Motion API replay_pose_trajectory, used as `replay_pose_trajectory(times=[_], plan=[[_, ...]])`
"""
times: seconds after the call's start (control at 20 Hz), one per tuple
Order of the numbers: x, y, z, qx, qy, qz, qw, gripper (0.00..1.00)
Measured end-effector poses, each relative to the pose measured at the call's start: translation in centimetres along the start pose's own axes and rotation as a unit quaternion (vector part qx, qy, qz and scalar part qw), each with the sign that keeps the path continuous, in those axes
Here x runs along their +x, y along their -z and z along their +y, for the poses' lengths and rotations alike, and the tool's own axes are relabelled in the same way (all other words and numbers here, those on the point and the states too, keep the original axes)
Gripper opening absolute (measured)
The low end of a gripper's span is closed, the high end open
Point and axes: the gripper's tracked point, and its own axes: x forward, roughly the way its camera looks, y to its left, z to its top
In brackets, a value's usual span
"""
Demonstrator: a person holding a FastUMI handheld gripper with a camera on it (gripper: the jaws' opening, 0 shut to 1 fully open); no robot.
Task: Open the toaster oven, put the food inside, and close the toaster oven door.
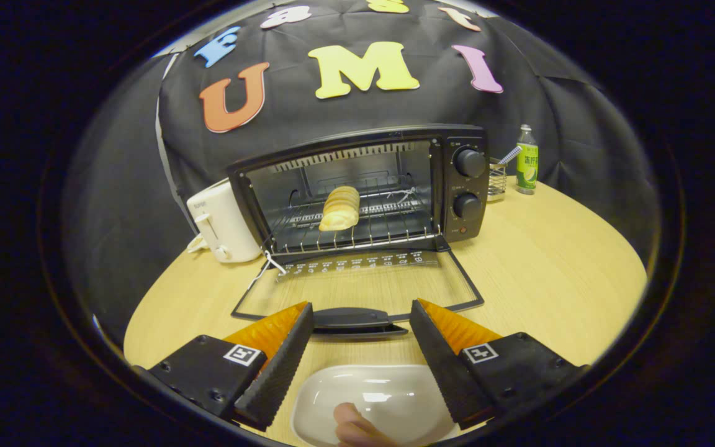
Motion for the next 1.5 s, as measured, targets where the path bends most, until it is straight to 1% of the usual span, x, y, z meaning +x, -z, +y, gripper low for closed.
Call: replay_pose_trajectory(times=[0.05,0.15,0.3,0.4,0.6,0.7,0.9,1.15,1.3,1.5], plan=[[-0.1,0.5,0.5,-0.010,-0.002,0.005,1.000,1.00],[0.1,1.6,0.8,-0.028,0.007,0.016,0.999,1.00],[0.6,3.1,1.5,-0.041,0.011,0.033,0.999,1.00],[1.2,4.0,1.2,-0.045,0.026,0.048,0.998,1.00],[1.8,4.1,1.1,-0.061,0.054,0.047,0.996,1.00],[1.9,3.1,1.3,-0.076,0.062,0.028,0.995,1.00],[1.3,2.4,1.6,-0.069,0.062,0.030,0.995,1.00],[-0.3,-0.1,2.0,-0.084,0.058,-0.025,0.994,1.00],[-0.7,-1.1,2.1,-0.088,0.059,-0.040,0.994,1.00],[-1.0,-4.8,2.6,-0.099,0.054,-0.107,0.988,1.00]])
